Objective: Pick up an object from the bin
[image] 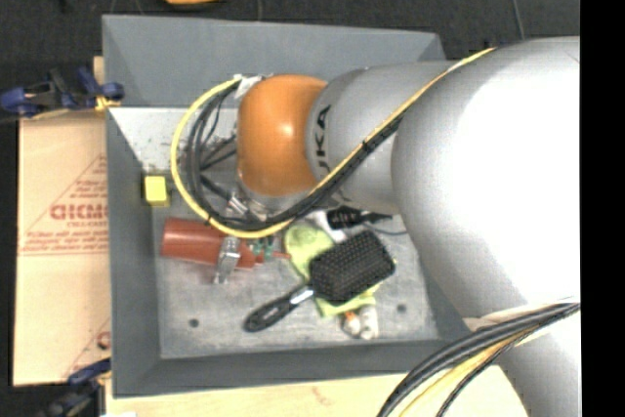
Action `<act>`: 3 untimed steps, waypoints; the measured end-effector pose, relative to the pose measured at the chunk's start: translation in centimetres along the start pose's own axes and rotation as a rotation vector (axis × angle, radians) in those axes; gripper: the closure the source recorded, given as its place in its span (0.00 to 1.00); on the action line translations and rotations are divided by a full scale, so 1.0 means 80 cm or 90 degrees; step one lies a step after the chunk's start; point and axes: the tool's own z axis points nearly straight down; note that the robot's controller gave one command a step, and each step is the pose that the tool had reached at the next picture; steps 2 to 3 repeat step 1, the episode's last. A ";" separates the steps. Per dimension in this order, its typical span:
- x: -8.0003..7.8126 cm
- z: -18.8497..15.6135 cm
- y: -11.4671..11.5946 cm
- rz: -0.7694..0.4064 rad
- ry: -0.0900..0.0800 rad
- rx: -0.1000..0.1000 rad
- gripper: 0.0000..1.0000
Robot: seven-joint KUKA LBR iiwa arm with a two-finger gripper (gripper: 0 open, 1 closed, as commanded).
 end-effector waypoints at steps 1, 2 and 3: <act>0.000 -0.027 0.000 0.000 0.000 0.000 1.00; 0.000 -0.027 0.000 0.000 0.000 0.000 1.00; 0.000 -0.027 0.000 0.000 0.000 0.000 1.00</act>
Offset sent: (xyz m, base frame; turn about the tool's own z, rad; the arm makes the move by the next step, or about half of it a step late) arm 0.0000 0.0000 0.0352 0.0000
